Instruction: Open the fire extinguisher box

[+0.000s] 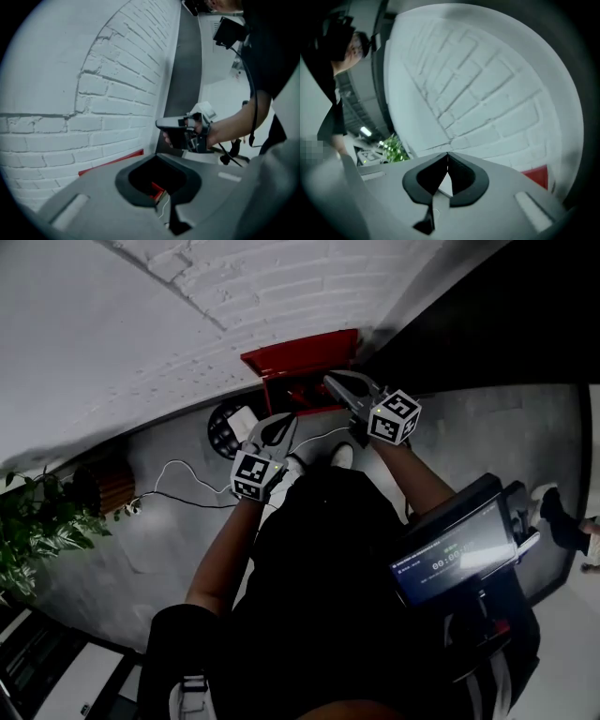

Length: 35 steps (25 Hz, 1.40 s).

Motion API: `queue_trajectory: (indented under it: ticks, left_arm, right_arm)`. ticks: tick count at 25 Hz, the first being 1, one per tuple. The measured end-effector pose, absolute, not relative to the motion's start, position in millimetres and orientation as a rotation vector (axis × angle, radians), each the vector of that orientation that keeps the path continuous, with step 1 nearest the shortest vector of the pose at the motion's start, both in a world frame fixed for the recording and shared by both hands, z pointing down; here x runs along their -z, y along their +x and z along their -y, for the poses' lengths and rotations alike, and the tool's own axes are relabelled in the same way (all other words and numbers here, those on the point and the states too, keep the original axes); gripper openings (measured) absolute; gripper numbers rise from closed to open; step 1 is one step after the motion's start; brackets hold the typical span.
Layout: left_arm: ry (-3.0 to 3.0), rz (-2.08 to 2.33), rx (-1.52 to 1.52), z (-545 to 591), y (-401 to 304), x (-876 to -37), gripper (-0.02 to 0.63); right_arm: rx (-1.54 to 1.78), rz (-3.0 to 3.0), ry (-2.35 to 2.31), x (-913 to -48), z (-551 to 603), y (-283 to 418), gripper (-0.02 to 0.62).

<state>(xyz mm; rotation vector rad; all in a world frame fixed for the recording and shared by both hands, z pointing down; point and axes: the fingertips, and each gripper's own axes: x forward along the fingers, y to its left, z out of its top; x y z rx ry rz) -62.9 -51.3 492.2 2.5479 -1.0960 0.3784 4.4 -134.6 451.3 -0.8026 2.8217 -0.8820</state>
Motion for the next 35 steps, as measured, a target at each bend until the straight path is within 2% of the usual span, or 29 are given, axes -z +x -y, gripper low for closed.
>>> queue_trajectory:
  ticks: [6,18,35]
  left_arm:
    - [2.611,1.065,-0.291,10.1,-76.4,-444.7,0.003]
    - [2.798,1.066,-0.059,-0.1,-60.9,-348.1,0.003]
    - [2.792,1.106,0.031,5.6,-63.7,-324.9,0.003]
  right_arm:
    - [0.451,-3.100,-0.627,-386.5,59.8,-22.0,0.009]
    - [0.179,-3.119,-0.516,-304.2,4.6,-35.4,0.009]
    - [0.152,-3.138,-0.516,-312.1,-1.5,-35.3,0.009]
